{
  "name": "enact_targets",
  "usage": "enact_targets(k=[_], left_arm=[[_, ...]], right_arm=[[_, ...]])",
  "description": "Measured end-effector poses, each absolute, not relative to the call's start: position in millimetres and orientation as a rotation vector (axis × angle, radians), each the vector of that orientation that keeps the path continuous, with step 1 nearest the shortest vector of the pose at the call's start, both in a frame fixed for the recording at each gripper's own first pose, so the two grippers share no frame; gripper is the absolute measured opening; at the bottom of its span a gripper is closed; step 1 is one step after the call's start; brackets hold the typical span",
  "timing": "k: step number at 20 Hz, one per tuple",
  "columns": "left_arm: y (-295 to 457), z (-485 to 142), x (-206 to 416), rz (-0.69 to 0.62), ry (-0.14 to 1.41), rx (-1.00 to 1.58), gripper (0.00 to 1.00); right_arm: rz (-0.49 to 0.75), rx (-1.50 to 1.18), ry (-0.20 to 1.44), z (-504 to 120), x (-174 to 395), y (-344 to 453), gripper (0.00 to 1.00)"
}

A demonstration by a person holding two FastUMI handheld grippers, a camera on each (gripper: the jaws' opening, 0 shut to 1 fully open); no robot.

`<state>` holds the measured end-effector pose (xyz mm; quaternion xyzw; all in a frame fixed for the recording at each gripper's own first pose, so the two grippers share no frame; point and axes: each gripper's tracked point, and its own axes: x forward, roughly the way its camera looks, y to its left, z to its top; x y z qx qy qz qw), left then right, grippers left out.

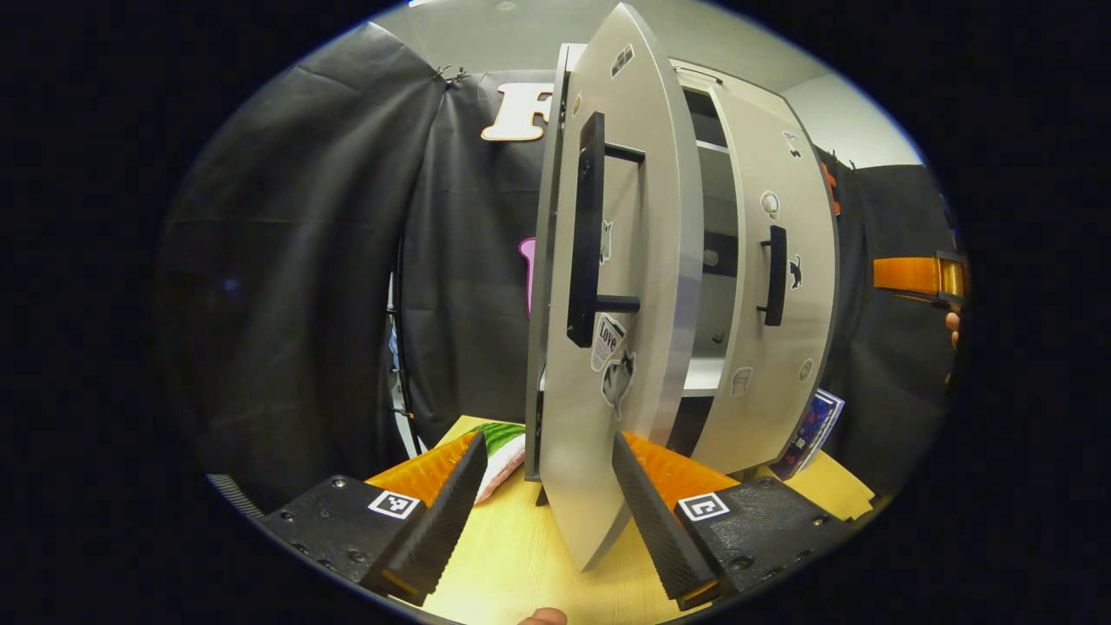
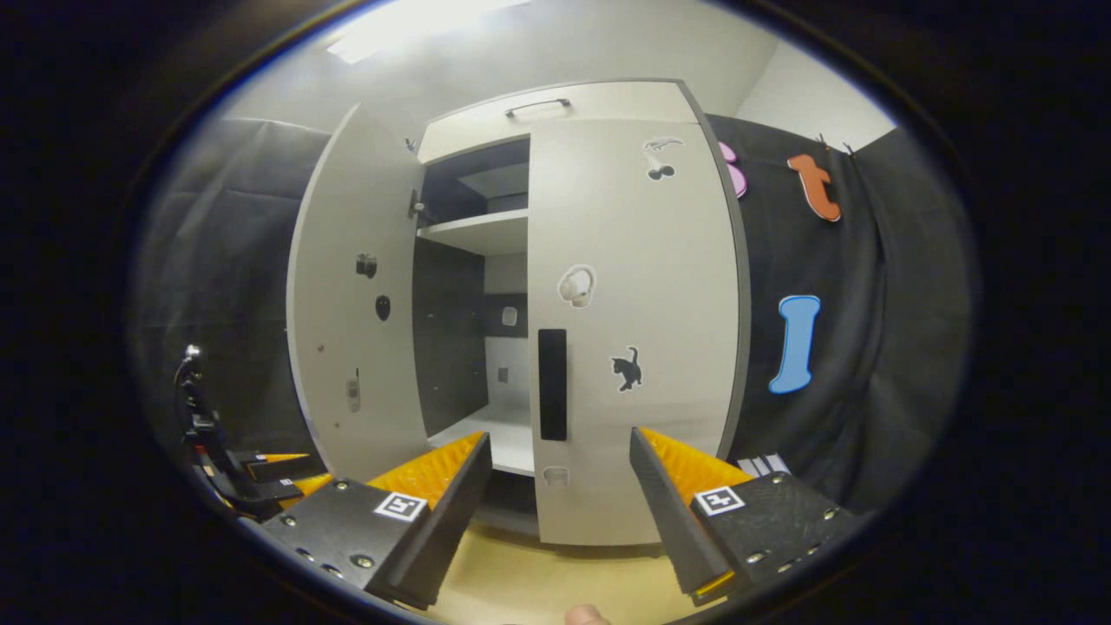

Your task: Grasp the bottle in the cabinet with the left hand and place it on the coaster, then close the right door with the right hand and the left door with the left hand.

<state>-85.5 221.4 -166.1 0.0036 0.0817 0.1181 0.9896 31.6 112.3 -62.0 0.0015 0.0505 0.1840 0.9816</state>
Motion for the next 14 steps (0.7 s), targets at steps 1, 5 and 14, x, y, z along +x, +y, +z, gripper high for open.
enact_targets(k=[1, 5, 14], left_arm=[[219.3, -166.7, -84.1, 0.232, 0.165, 0.005, 0.93], [210.8, -166.7, -77.6, 0.205, 0.168, 0.011, 0.93], [200.1, -171.2, -70.7, 0.176, 0.172, 0.007, 0.93]], right_arm=[[0.369, 0.002, 0.101, -62.2, 31.0, 112.4, 0.96], [0.361, -0.003, 0.104, -61.8, 29.4, 109.8, 0.96], [0.345, 0.005, 0.107, -63.1, 35.3, 100.7, 0.96]])
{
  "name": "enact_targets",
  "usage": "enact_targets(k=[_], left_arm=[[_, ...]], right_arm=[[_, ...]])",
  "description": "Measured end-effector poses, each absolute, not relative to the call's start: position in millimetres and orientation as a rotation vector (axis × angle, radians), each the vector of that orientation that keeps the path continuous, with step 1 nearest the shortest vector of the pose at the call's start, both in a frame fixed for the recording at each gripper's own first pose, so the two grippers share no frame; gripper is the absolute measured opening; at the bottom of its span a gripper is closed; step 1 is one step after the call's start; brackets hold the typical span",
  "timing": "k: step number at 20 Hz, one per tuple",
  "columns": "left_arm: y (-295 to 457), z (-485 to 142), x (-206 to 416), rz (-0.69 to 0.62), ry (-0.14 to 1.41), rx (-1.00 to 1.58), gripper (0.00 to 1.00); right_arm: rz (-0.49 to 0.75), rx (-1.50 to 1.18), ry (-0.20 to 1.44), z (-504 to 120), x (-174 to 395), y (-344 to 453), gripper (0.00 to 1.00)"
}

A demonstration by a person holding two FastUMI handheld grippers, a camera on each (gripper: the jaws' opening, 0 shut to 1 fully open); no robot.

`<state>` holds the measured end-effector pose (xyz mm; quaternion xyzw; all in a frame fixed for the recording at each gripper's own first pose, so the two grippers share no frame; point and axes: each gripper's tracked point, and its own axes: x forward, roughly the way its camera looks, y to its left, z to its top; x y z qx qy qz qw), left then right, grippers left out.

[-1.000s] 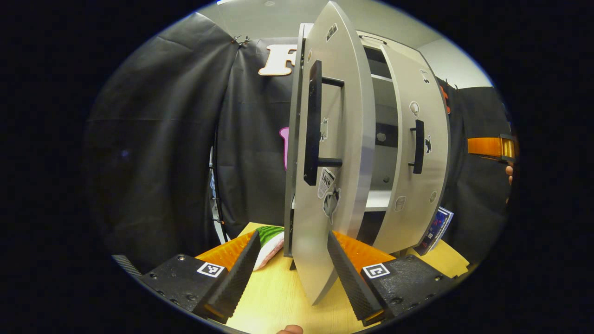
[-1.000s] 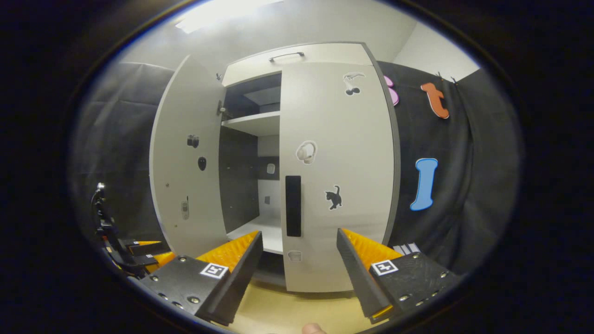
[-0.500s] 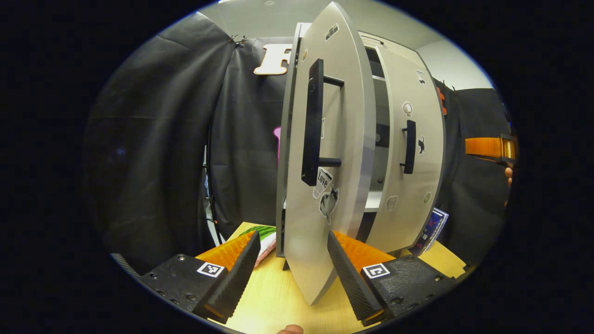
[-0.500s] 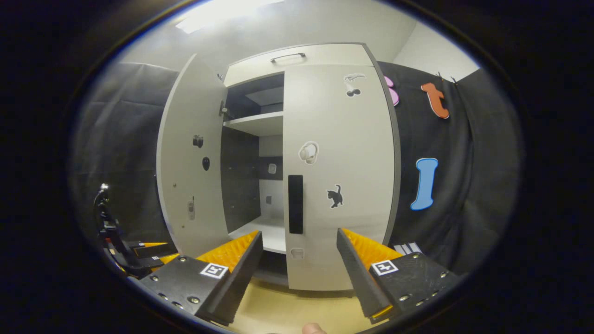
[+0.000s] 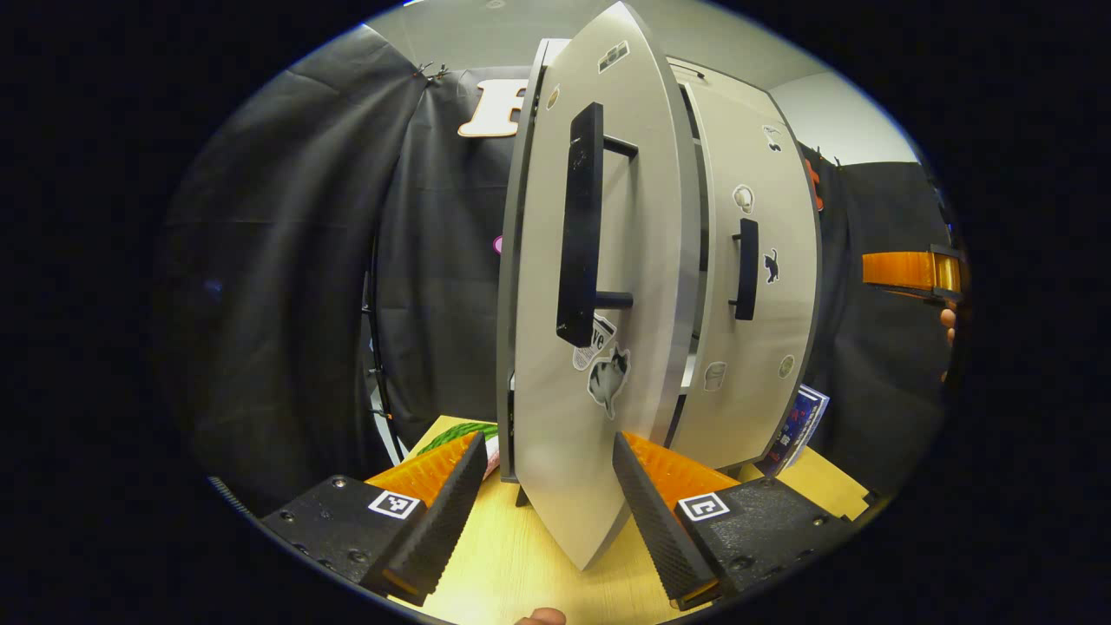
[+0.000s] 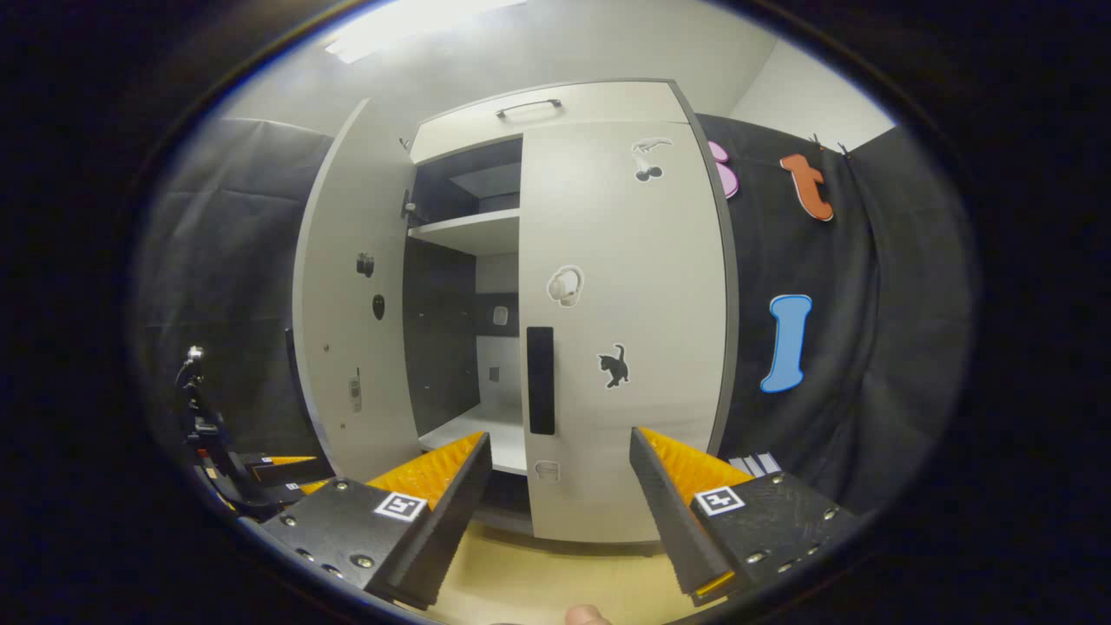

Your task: Grasp the bottle in the cabinet with the left hand and place it on the coaster, then close the right door with the right hand and the left door with the left hand.

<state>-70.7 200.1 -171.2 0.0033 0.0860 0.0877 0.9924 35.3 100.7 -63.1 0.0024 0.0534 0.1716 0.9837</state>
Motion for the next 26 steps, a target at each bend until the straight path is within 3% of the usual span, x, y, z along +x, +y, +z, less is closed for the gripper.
enact_targets(k=[4, 5, 19, 20, 26], left_arm=[[195.9, -173.2, -66.9, 0.168, 0.179, 0.008, 0.93], [194.3, -173.3, -65.6, 0.164, 0.178, 0.010, 0.93], [191.5, -180.9, -48.8, 0.167, 0.197, 0.021, 0.93], [190.4, -181.9, -48.3, 0.166, 0.197, 0.019, 0.93], [176.6, -183.8, -35.5, 0.133, 0.197, 0.005, 0.93]], right_arm=[[0.352, 0.004, 0.108, -64.2, 38.2, 101.2, 0.93], [0.352, 0.001, 0.108, -64.4, 38.8, 100.5, 0.96], [0.332, -0.001, 0.106, -68.6, 55.0, 86.3, 0.96], [0.333, -0.004, 0.108, -69.9, 55.7, 86.1, 0.93], [0.329, -0.018, 0.110, -72.1, 58.3, 84.3, 0.96]])
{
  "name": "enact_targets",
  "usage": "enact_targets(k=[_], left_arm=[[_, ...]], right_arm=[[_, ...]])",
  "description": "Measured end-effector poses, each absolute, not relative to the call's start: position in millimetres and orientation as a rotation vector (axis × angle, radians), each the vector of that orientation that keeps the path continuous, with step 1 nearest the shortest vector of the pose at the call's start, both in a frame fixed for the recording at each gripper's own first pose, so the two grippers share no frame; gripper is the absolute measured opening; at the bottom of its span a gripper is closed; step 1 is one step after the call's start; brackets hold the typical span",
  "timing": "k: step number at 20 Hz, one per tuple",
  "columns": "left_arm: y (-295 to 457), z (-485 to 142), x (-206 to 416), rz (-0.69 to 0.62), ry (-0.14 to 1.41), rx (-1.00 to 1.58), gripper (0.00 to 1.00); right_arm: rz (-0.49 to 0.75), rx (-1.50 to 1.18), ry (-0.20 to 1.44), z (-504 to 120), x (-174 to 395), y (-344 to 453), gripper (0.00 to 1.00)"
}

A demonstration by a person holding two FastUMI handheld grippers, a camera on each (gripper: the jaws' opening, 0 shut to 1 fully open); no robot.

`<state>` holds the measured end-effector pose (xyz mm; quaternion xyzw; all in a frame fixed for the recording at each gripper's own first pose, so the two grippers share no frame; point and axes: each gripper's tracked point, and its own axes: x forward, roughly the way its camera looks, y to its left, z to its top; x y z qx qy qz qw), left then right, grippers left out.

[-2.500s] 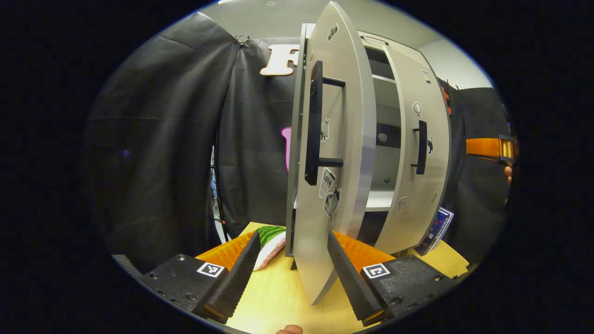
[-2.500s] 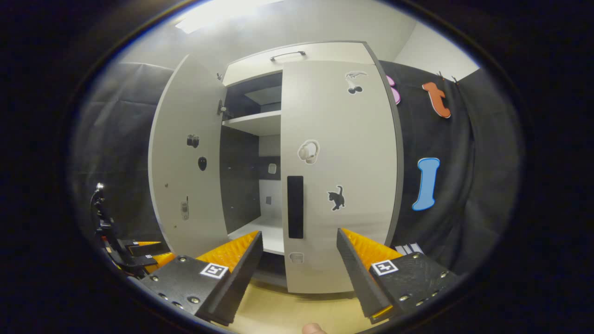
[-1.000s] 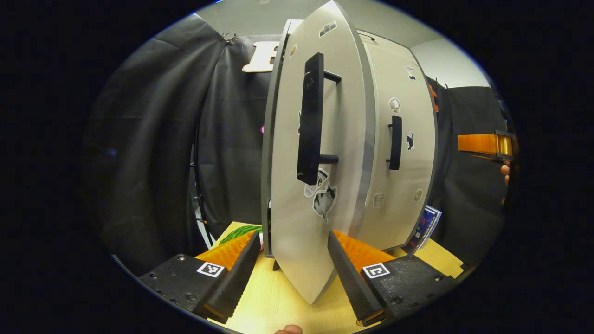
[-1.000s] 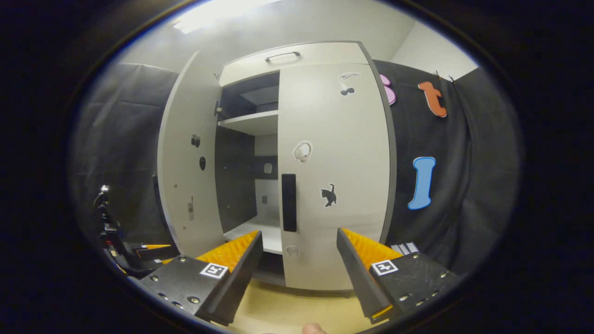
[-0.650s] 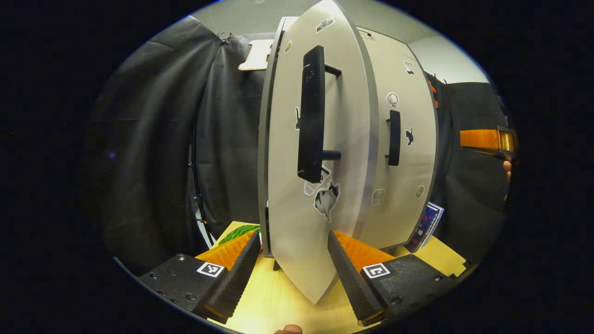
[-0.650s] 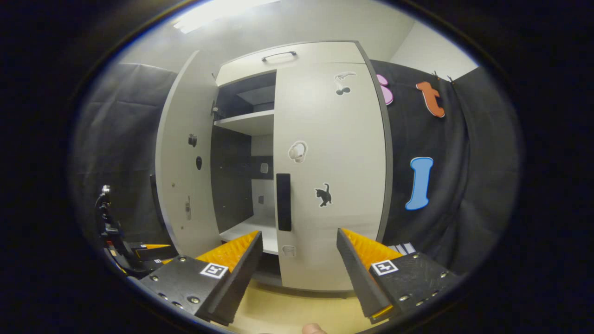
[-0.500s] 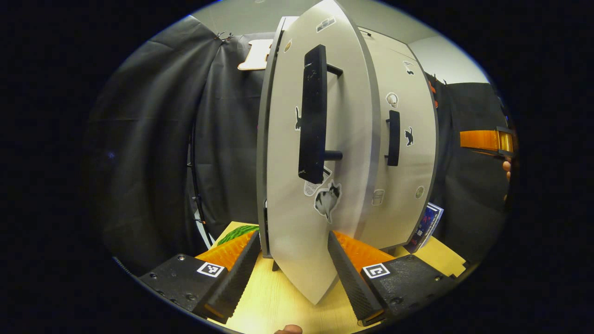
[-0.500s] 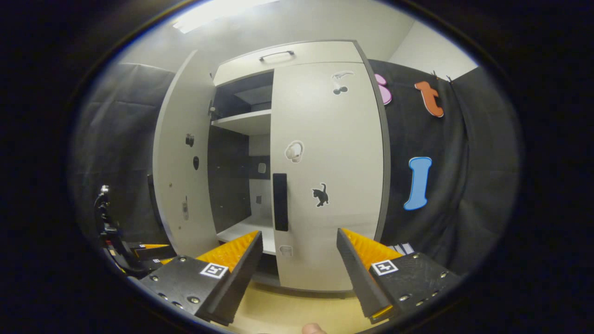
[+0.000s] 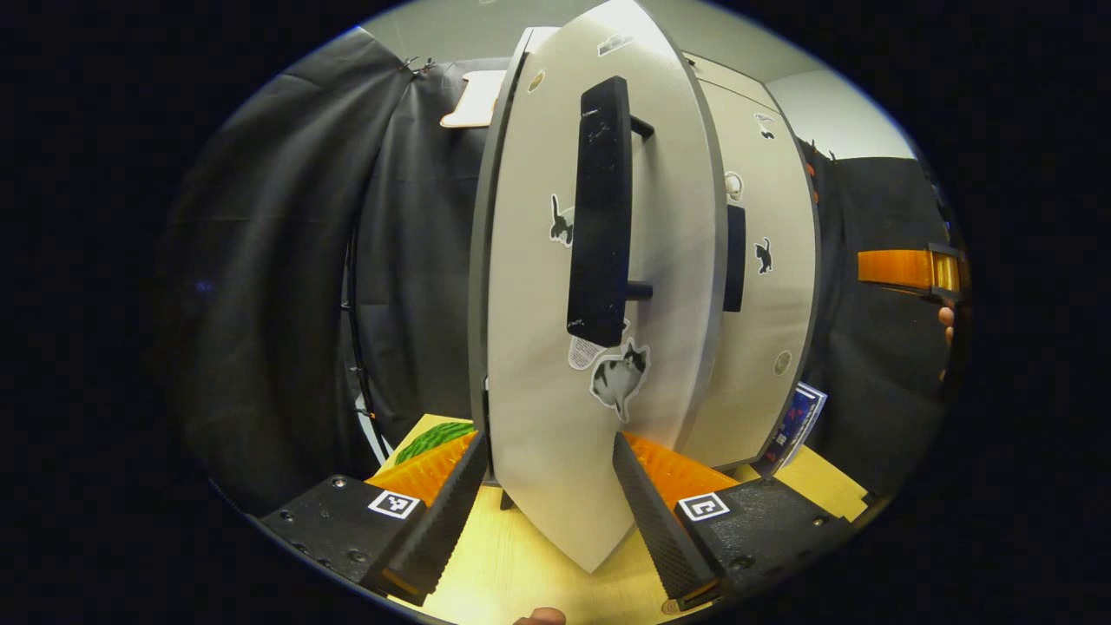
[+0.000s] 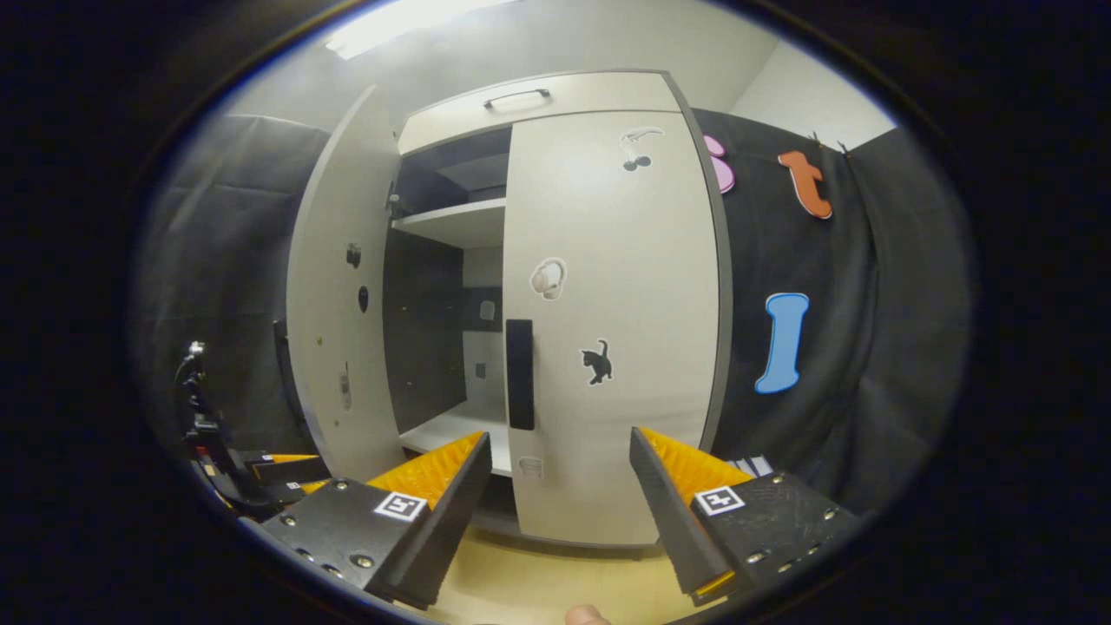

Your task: Grasp the bottle in the cabinet with the left hand and place it on the coaster, then close the right door with the right hand and the left door with the left hand.

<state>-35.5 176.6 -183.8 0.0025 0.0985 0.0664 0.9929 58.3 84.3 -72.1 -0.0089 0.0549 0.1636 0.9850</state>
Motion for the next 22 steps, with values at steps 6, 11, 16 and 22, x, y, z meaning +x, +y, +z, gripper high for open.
enact_targets(k=[6, 11, 16, 22], left_arm=[[139.1, -182.9, -15.3, 0.050, 0.189, 0.008, 0.93], [116.7, -177.3, -7.6, 0.013, 0.174, -0.001, 0.93], [107.5, -166.3, -4.4, 0.006, 0.155, -0.019, 0.93], [102.3, -140.6, -6.0, 0.015, 0.116, -0.022, 0.93]], right_arm=[[0.306, -0.029, 0.107, -71.4, 61.1, 72.5, 0.96], [0.284, -0.035, 0.106, -72.8, 60.2, 61.8, 0.96], [0.282, -0.035, 0.105, -73.0, 58.3, 56.9, 0.96], [0.288, -0.031, 0.101, -71.1, 54.4, 53.5, 0.96]])
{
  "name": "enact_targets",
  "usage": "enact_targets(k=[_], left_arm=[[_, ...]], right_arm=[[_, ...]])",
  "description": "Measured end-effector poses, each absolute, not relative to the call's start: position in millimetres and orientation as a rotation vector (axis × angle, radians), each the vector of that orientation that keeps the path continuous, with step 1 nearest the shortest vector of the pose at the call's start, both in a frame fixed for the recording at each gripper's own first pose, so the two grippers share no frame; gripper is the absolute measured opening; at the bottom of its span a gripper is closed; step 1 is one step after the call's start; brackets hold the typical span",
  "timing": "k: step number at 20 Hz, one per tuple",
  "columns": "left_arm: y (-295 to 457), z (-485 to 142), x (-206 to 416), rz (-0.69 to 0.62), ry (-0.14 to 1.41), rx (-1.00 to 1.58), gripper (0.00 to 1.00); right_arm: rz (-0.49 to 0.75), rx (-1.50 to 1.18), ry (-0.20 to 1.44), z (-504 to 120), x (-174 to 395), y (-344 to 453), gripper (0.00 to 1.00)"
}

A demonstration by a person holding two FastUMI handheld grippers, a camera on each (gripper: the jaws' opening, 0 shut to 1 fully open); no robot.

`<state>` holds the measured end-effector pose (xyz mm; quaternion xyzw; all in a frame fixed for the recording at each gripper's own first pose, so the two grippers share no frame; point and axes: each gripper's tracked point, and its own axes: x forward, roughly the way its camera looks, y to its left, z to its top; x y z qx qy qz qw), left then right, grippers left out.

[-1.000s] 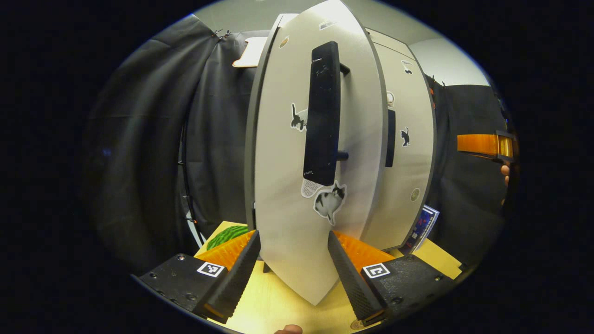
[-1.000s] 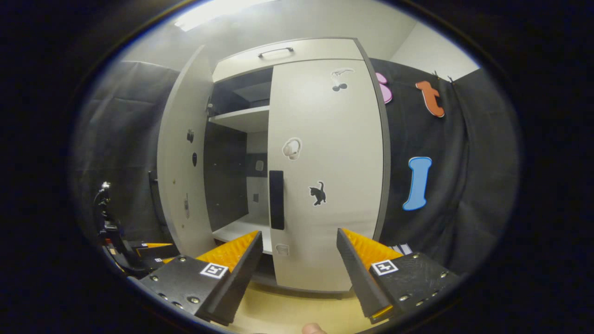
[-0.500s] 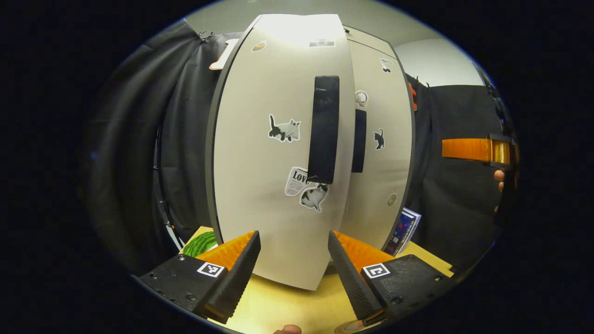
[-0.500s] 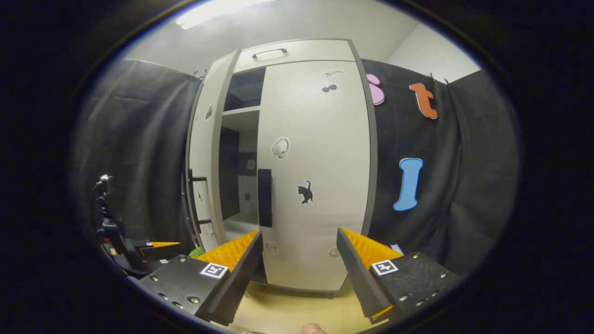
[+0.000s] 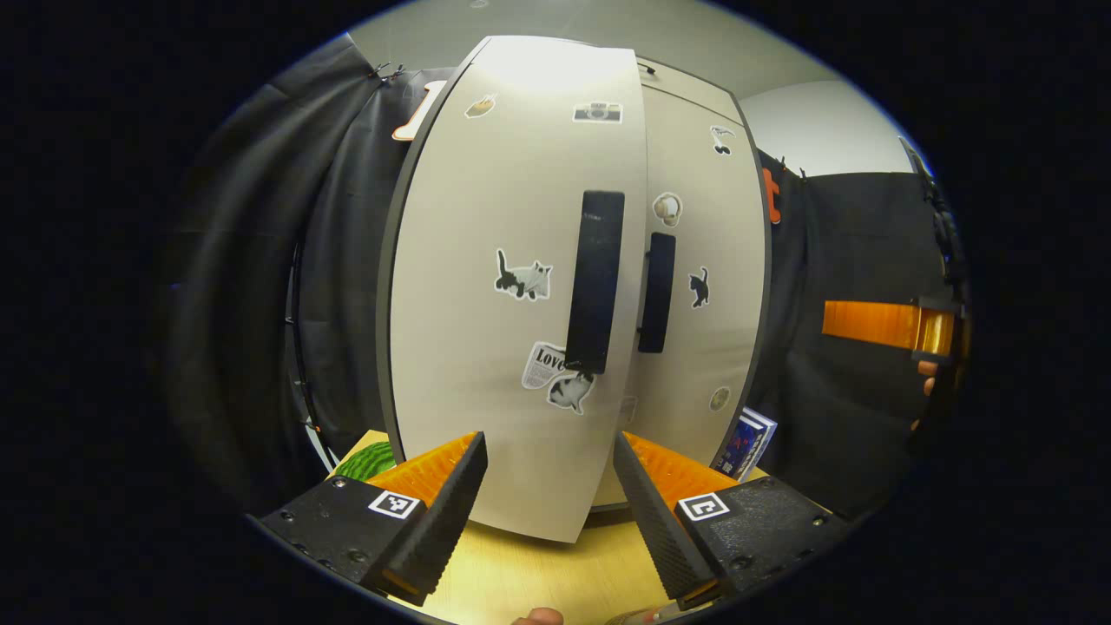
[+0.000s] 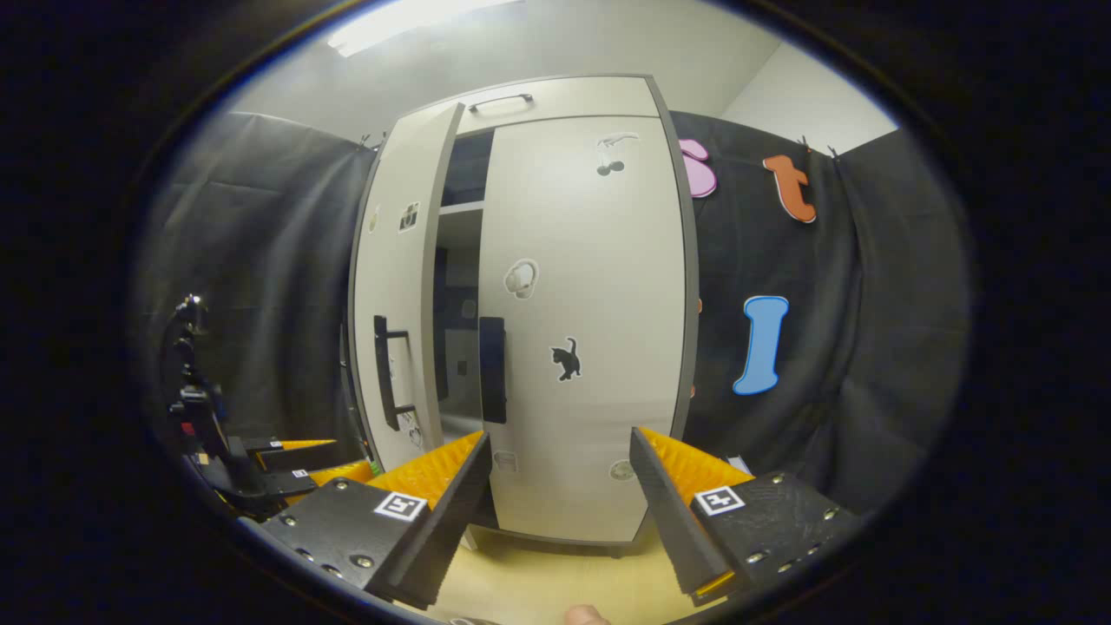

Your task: Grasp the bottle in the cabinet with the left hand and place it on the coaster, then close the right door with the right hand and the left door with the left hand.

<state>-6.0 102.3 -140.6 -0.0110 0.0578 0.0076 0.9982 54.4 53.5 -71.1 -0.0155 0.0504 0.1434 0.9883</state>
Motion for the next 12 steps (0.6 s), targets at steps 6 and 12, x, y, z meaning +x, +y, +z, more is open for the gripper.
enact_targets(k=[6, 12], left_arm=[[99.0, -107.4, -5.3, 0.043, 0.074, -0.015, 0.93], [90.8, -60.8, -0.5, 0.086, 0.013, -0.003, 0.94]], right_arm=[[0.265, -0.023, 0.081, -63.6, 48.1, 46.5, 0.96], [0.210, -0.018, 0.049, -47.2, 49.0, 33.1, 0.97]])
